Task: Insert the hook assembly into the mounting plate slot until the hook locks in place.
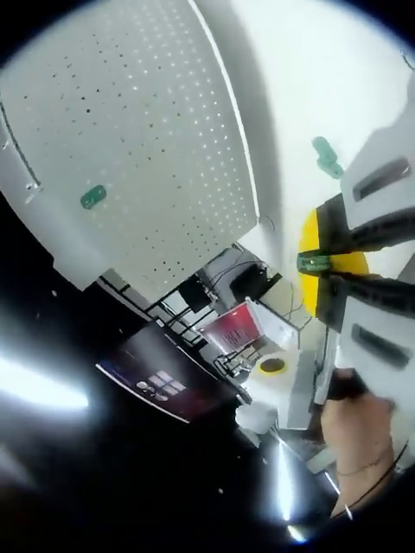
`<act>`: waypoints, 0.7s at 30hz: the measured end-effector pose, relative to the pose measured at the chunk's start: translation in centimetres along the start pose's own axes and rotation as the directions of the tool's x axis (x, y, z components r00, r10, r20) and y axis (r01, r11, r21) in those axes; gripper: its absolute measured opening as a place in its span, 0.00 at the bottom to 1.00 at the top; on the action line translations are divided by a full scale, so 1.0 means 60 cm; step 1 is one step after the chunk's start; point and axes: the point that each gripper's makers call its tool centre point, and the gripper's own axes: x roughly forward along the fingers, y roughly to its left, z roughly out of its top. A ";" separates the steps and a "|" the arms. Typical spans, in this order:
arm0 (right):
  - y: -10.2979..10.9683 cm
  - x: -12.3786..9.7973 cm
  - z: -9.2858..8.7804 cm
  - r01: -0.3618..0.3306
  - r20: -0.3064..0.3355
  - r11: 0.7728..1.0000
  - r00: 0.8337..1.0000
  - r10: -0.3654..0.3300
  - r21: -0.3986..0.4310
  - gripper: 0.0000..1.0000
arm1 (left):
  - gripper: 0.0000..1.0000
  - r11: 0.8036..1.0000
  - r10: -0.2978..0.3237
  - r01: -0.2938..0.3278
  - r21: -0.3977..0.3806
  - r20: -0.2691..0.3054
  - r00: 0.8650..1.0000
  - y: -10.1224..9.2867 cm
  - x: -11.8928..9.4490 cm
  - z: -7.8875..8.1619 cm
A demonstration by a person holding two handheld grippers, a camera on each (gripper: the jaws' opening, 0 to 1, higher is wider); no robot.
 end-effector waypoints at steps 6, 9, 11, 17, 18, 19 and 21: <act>-0.011 -0.030 0.043 -0.005 0.039 0.994 0.999 0.001 0.113 0.06 | 0.01 0.982 0.077 -0.080 0.168 0.028 0.997 0.017 -0.009 0.027; -0.008 -0.033 0.048 -0.003 0.010 0.994 1.000 0.002 0.113 0.06 | 0.01 0.978 0.079 -0.084 0.190 0.037 0.996 0.015 -0.012 0.033; 0.000 -0.031 0.049 -0.019 0.005 0.992 1.000 0.018 0.122 0.06 | 0.01 0.969 0.090 -0.101 0.227 0.057 0.994 0.015 -0.013 0.040; 0.016 -0.017 0.035 -0.041 -0.018 0.993 0.999 0.043 0.107 0.07 | 0.01 0.935 0.083 -0.117 0.334 0.114 0.990 0.006 -0.013 0.058; 0.016 -0.016 0.032 -0.039 -0.025 0.994 0.999 0.042 0.103 0.07 | 0.01 0.924 0.082 -0.124 0.362 0.129 0.988 0.004 -0.014 0.063; 0.016 -0.016 0.029 -0.036 -0.028 0.994 0.999 0.039 0.101 0.07 | 0.01 0.907 0.092 -0.139 0.398 0.133 0.987 0.003 -0.015 0.065; 0.018 -0.016 0.030 -0.040 -0.024 0.994 0.999 0.043 0.104 0.07 | 0.01 0.892 0.097 -0.146 0.428 0.134 0.986 0.001 -0.014 0.066</act>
